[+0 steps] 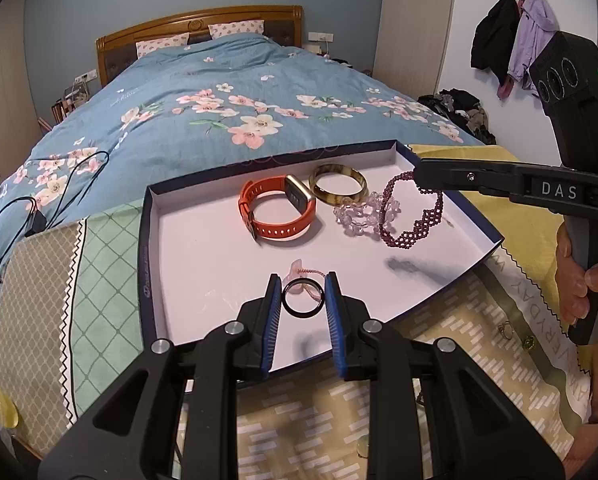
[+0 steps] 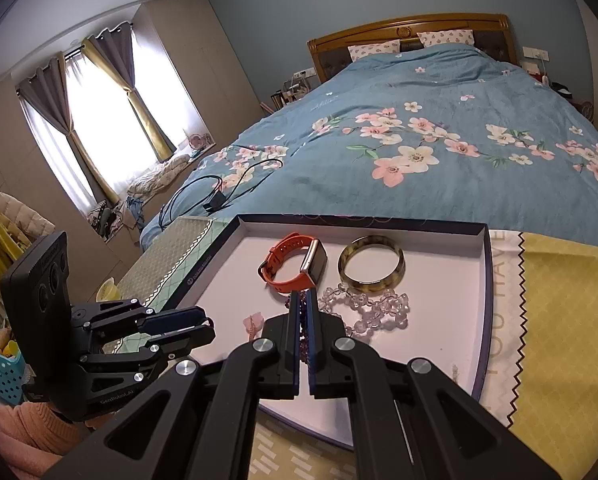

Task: Organize jewelry
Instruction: 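Lower the beaded bracelet into the box with the right tool while the left drops the black ring there, then grasp the silver ring with the right tool while the left grasps the green-stone ring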

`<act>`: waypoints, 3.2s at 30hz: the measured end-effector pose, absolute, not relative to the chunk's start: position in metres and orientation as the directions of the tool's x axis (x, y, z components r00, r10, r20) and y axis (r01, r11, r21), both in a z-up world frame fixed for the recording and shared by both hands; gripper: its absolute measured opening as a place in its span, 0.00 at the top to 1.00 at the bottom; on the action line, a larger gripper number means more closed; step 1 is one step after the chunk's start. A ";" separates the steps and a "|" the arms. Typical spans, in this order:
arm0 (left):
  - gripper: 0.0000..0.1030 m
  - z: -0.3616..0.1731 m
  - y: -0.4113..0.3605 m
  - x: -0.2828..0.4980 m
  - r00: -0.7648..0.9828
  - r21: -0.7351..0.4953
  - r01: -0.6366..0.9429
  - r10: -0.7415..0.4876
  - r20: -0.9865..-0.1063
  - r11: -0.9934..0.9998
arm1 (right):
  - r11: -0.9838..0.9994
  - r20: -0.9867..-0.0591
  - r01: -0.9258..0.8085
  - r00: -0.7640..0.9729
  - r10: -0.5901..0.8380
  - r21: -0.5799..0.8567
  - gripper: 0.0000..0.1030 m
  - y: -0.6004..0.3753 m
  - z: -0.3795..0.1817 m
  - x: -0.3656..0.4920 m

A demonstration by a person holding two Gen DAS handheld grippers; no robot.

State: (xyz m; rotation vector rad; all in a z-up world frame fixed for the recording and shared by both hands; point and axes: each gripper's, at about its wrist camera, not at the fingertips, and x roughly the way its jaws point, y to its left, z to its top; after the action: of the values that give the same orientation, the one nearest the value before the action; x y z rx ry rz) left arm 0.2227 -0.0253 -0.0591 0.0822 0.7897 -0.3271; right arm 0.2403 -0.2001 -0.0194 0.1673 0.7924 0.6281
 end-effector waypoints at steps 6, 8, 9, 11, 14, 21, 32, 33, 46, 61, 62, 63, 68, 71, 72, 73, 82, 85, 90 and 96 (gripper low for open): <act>0.78 -0.067 -0.027 0.228 0.641 -0.051 0.318 -0.254 -0.725 0.947 | 0.799 -0.621 -0.461 0.510 0.595 0.387 0.99 -0.198 -0.025 0.249; 0.78 -0.069 -0.027 0.230 0.637 -0.050 0.316 -0.251 -0.728 0.947 | 0.796 -0.623 -0.460 0.503 0.599 0.394 0.99 -0.197 -0.026 0.252; 0.78 -0.071 -0.027 0.231 0.636 -0.051 0.314 -0.250 -0.730 0.948 | 0.794 -0.624 -0.460 0.499 0.601 0.397 0.99 -0.196 -0.027 0.253; 0.78 -0.072 -0.026 0.232 0.634 -0.054 0.312 -0.250 -0.732 0.949 | 0.792 -0.625 -0.460 0.494 0.604 0.402 0.99 -0.195 -0.028 0.255; 0.78 -0.073 -0.026 0.234 0.631 -0.057 0.310 -0.250 -0.734 0.949 | 0.792 -0.628 -0.459 0.492 0.603 0.401 0.99 -0.193 -0.028 0.259; 0.78 -0.082 -0.027 0.247 0.611 -0.056 0.300 -0.238 -0.755 0.952 | 0.808 -0.649 -0.434 0.490 0.582 0.398 0.99 -0.192 -0.035 0.273; 0.76 -0.093 -0.034 0.269 0.599 -0.056 0.280 -0.221 -0.770 0.958 | 0.844 -0.670 -0.358 0.514 0.536 0.401 0.94 -0.205 -0.047 0.286; 0.73 -0.093 -0.035 0.269 0.602 -0.058 0.278 -0.221 -0.767 0.959 | 0.846 -0.669 -0.357 0.520 0.532 0.396 0.93 -0.206 -0.045 0.284; 0.50 -0.046 -0.018 0.216 0.718 -0.055 0.302 -0.265 -0.643 0.952 | 0.840 -0.636 -0.447 0.560 0.531 0.308 0.70 -0.231 -0.016 0.193; 0.50 -0.069 -0.043 0.137 0.635 -0.046 0.465 -0.369 -0.679 0.884 | 0.880 -0.750 -0.403 0.494 0.440 0.251 0.70 -0.245 -0.068 0.129; 0.50 -0.071 -0.047 0.135 0.626 -0.047 0.476 -0.376 -0.683 0.878 | 0.882 -0.755 -0.406 0.494 0.431 0.238 0.70 -0.243 -0.069 0.126; 0.50 -0.073 -0.049 0.133 0.621 -0.046 0.484 -0.380 -0.686 0.874 | 0.882 -0.757 -0.409 0.493 0.429 0.234 0.70 -0.242 -0.070 0.124; 0.51 -0.081 -0.061 0.133 0.594 -0.046 0.503 -0.384 -0.707 0.863 | 0.887 -0.769 -0.425 0.503 0.395 0.178 0.69 -0.232 -0.074 0.119; 0.52 -0.085 -0.067 0.135 0.574 -0.058 0.513 -0.393 -0.718 0.856 | 0.892 -0.774 -0.432 0.519 0.364 0.130 0.69 -0.225 -0.075 0.118; 0.54 -0.086 -0.068 0.136 0.569 -0.061 0.513 -0.392 -0.723 0.856 | 0.894 -0.776 -0.435 0.524 0.350 0.110 0.69 -0.223 -0.075 0.117; 0.56 -0.087 -0.069 0.137 0.562 -0.066 0.513 -0.393 -0.728 0.856 | 0.895 -0.778 -0.435 0.528 0.341 0.097 0.69 -0.222 -0.075 0.116; 0.69 -0.100 -0.069 0.153 0.503 -0.131 0.484 -0.398 -0.767 0.865 | 0.905 -0.776 -0.417 0.540 0.325 0.088 0.84 -0.226 -0.075 0.115; 0.71 -0.102 -0.068 0.155 0.500 -0.134 0.482 -0.397 -0.769 0.866 | 0.904 -0.775 -0.417 0.540 0.330 0.094 0.84 -0.226 -0.074 0.116; 0.77 -0.102 -0.072 0.154 0.510 -0.111 0.473 -0.375 -0.775 0.874 | 0.903 -0.764 -0.409 0.540 0.353 0.128 0.84 -0.228 -0.071 0.115; 0.78 -0.101 -0.075 0.151 0.513 -0.109 0.475 -0.375 -0.772 0.873 | 0.901 -0.747 -0.404 0.549 0.375 0.156 0.84 -0.230 -0.068 0.114</act>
State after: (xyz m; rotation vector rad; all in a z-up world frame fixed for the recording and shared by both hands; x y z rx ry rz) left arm 0.1512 -0.0749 -0.1010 0.1221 0.8959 -0.5129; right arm 0.1145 -0.2301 -0.0676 -0.0358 0.8755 0.4611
